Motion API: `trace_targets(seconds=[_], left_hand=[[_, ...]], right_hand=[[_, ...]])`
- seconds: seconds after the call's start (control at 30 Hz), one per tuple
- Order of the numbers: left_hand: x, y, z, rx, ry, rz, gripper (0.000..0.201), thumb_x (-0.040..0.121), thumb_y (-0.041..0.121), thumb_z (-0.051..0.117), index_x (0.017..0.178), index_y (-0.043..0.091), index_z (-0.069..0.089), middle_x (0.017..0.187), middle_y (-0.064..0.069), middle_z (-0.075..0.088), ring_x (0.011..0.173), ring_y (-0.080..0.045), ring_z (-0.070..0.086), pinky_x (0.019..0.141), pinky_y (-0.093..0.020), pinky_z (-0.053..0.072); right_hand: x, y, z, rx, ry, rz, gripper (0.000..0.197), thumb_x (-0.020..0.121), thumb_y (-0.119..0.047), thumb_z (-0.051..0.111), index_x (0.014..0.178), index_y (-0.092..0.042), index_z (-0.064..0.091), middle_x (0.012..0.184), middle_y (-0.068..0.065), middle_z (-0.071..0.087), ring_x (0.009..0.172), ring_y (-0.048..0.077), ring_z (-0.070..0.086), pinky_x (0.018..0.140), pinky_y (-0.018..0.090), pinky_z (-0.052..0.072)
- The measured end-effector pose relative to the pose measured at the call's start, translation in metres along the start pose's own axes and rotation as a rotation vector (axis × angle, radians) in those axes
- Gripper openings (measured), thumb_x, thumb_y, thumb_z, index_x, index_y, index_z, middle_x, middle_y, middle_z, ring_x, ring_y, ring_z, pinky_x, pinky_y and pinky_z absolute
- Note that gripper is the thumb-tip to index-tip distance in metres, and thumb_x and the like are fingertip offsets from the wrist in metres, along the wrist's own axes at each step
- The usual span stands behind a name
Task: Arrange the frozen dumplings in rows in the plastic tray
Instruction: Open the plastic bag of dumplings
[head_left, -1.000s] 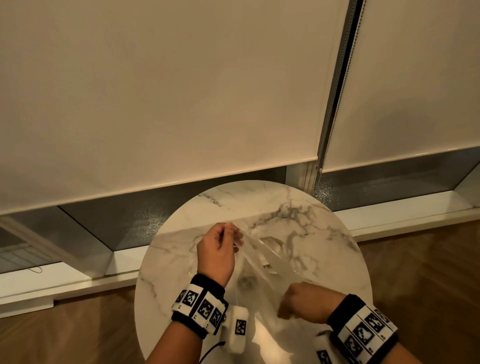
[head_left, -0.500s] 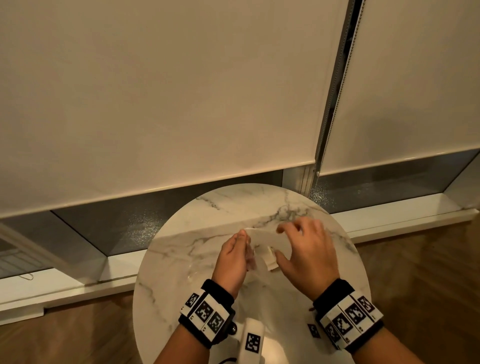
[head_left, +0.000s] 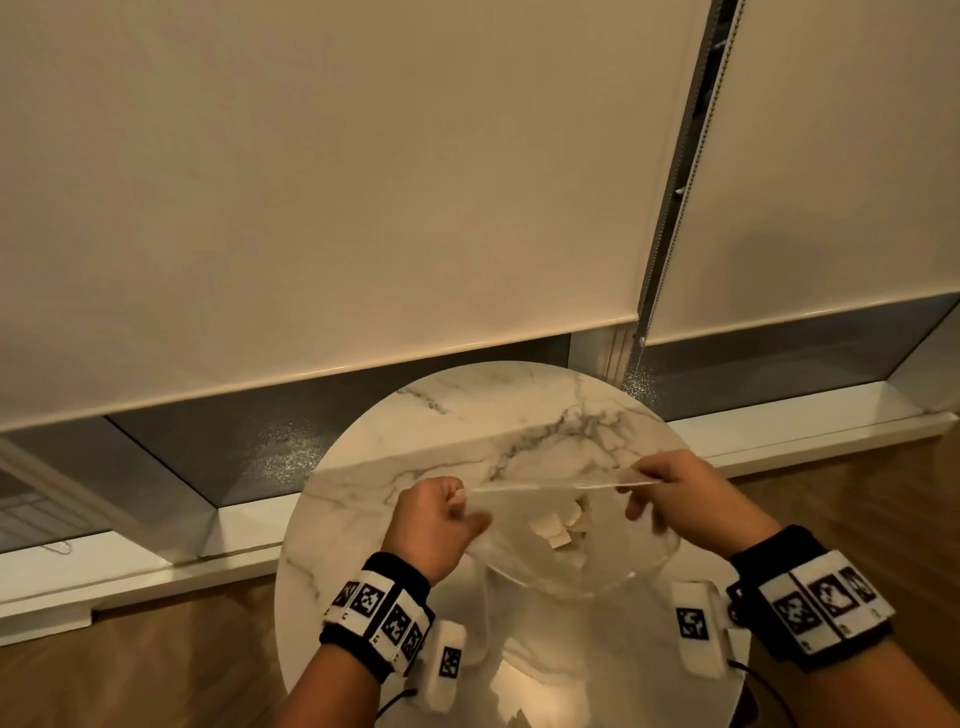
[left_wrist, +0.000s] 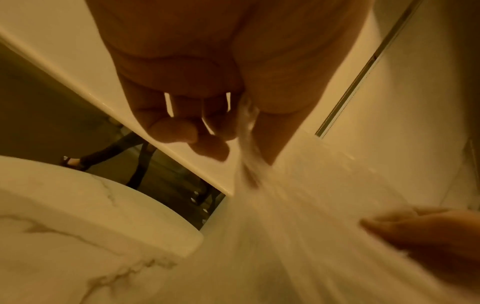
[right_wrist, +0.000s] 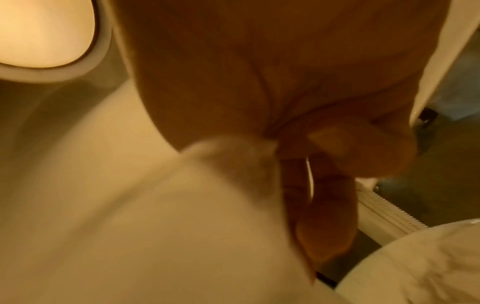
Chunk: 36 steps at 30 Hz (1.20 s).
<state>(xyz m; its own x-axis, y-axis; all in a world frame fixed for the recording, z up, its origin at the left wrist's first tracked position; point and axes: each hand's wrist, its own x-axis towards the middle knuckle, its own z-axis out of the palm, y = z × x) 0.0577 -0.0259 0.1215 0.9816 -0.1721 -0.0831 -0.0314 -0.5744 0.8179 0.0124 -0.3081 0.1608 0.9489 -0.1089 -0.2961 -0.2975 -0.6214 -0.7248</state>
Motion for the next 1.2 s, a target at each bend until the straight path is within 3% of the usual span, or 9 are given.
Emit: trace_targets(seconds=[0.1, 0.27, 0.43, 0.5, 0.63, 0.73, 0.87, 1.0, 1.2], left_hand=[[0.000, -0.007, -0.011, -0.143, 0.110, 0.007, 0.043, 0.075, -0.011, 0.061, 0.055, 0.021, 0.040, 0.062, 0.000, 0.057, 0.060, -0.015, 0.051, 0.054, -0.028, 0.045], [0.003, 0.011, -0.042, -0.443, 0.104, 0.098, 0.031, 0.087, -0.016, 0.056, 0.078, 0.009, 0.041, 0.098, -0.002, 0.072, 0.059, -0.023, 0.066, 0.047, -0.029, 0.049], [0.018, 0.020, -0.054, -0.230, -0.013, 0.222, 0.048, 0.084, -0.022, 0.048, 0.058, 0.015, 0.062, 0.112, 0.001, 0.072, 0.080, -0.010, 0.068, 0.052, -0.024, 0.047], [0.030, 0.022, -0.051, -0.016, -0.100, 0.208, 0.053, 0.089, -0.017, 0.044, 0.073, 0.023, 0.075, 0.106, -0.003, 0.072, 0.084, -0.005, 0.068, 0.062, -0.020, 0.050], [0.052, 0.033, -0.043, 0.457, -0.237, 0.144, 0.054, 0.090, -0.011, 0.040, 0.117, 0.024, 0.072, 0.113, -0.009, 0.070, 0.103, -0.019, 0.067, 0.094, -0.027, 0.050], [0.067, 0.049, -0.044, 0.468, -0.123, 0.181, 0.051, 0.093, -0.005, 0.045, 0.131, 0.025, 0.062, 0.138, -0.002, 0.059, 0.124, -0.018, 0.057, 0.106, -0.033, 0.046], [0.083, 0.073, -0.051, 0.417, 0.121, 0.424, 0.054, 0.091, 0.001, 0.056, 0.143, 0.016, 0.047, 0.149, 0.002, 0.046, 0.136, -0.016, 0.044, 0.113, -0.032, 0.036], [0.077, 0.078, -0.047, 0.367, 0.153, 0.548, 0.066, 0.086, 0.007, 0.067, 0.146, 0.016, 0.040, 0.156, 0.009, 0.032, 0.115, -0.016, 0.059, 0.099, -0.034, 0.050], [0.043, 0.033, -0.012, 0.399, -0.010, 0.412, 0.074, 0.087, 0.011, 0.066, 0.151, 0.025, 0.032, 0.159, 0.016, 0.021, 0.070, -0.001, 0.060, 0.091, -0.028, 0.053]], right_hand=[[-0.014, -0.011, -0.014, -0.007, -0.003, -0.129, 0.031, 0.098, -0.013, 0.054, 0.074, -0.015, 0.074, 0.071, 0.004, 0.072, 0.055, 0.010, 0.060, 0.059, 0.026, 0.049], [-0.032, -0.028, -0.042, 0.238, 0.082, -0.244, 0.026, 0.101, -0.005, 0.047, 0.105, -0.023, 0.066, 0.066, 0.013, 0.061, 0.053, 0.011, 0.054, 0.049, 0.019, 0.044], [-0.027, -0.033, -0.058, 0.248, -0.063, -0.299, 0.043, 0.101, 0.004, 0.040, 0.084, -0.018, 0.072, 0.069, 0.011, 0.056, 0.060, 0.020, 0.046, 0.058, 0.034, 0.038], [-0.013, -0.032, -0.058, 0.021, -0.114, -0.236, 0.052, 0.097, 0.008, 0.038, 0.081, -0.023, 0.076, 0.075, 0.019, 0.061, 0.063, 0.019, 0.049, 0.063, 0.034, 0.041], [0.021, -0.028, -0.054, -0.471, -0.123, -0.060, 0.052, 0.093, 0.000, 0.038, 0.109, -0.037, 0.071, 0.084, -0.009, 0.061, 0.073, 0.006, 0.059, 0.072, 0.022, 0.048], [0.032, -0.035, -0.055, -0.553, -0.004, -0.045, 0.050, 0.096, -0.007, 0.041, 0.132, -0.035, 0.060, 0.101, -0.005, 0.064, 0.089, 0.014, 0.063, 0.090, 0.037, 0.052], [0.042, -0.040, -0.067, -0.446, 0.335, -0.280, 0.051, 0.090, 0.001, 0.052, 0.134, -0.024, 0.060, 0.101, -0.001, 0.070, 0.098, 0.025, 0.065, 0.088, 0.037, 0.053], [0.038, -0.032, -0.064, -0.335, 0.537, -0.419, 0.042, 0.087, 0.005, 0.056, 0.125, -0.009, 0.067, 0.114, 0.010, 0.072, 0.102, 0.031, 0.067, 0.094, 0.037, 0.052], [0.019, 0.022, -0.016, -0.257, 0.452, -0.285, 0.048, 0.082, 0.008, 0.064, 0.127, -0.009, 0.065, 0.122, 0.010, 0.068, 0.108, 0.028, 0.064, 0.101, 0.029, 0.041]])
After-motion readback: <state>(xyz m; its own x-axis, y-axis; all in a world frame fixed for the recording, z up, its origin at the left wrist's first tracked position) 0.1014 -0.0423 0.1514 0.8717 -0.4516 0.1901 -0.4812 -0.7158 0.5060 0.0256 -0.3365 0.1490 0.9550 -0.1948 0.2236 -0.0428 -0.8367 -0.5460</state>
